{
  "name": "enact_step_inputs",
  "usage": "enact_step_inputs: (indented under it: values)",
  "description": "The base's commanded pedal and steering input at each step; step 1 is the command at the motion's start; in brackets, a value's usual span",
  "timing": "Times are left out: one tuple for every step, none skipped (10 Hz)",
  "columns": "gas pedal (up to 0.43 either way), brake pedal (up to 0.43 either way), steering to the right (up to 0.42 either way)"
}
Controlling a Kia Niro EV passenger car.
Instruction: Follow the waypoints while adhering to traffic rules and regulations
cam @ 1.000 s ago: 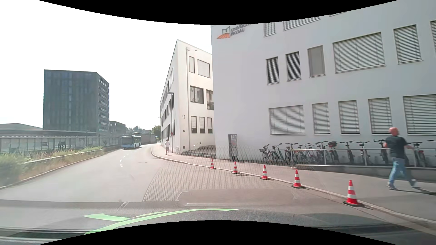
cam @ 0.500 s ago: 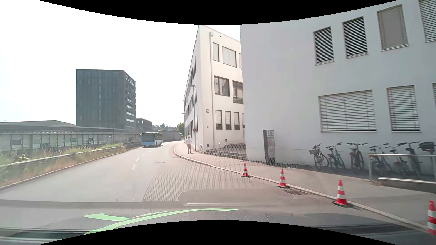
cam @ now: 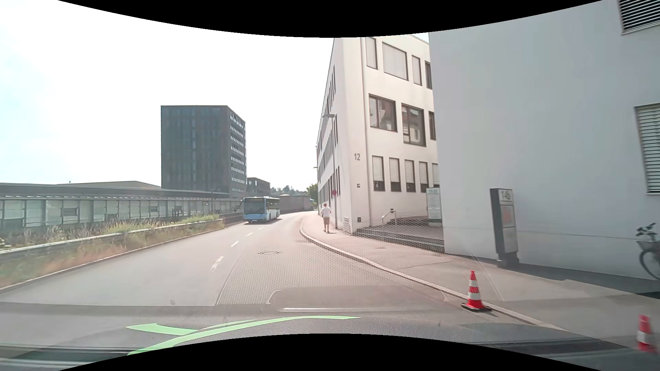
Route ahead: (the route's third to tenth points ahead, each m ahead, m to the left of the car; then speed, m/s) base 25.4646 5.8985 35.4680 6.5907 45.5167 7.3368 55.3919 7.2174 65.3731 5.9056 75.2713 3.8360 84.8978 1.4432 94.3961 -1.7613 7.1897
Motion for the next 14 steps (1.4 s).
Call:
enact_step_inputs:
  values:
    - [0.228,0.0,-0.145]
    - [0.228,0.0,-0.133]
    - [0.228,0.0,-0.122]
    - [0.228,0.0,-0.104]
    - [0.228,0.0,-0.09]
    - [0.228,0.0,-0.076]
    - [0.228,0.0,-0.065]
    - [0.228,0.0,-0.054]
    - [0.228,0.0,-0.045]
    - [0.228,0.0,-0.034]
    - [0.228,0.0,-0.029]
    - [0.228,0.0,-0.028]
    - [0.228,0.0,-0.022]
    - [0.197,0.0,-0.008]
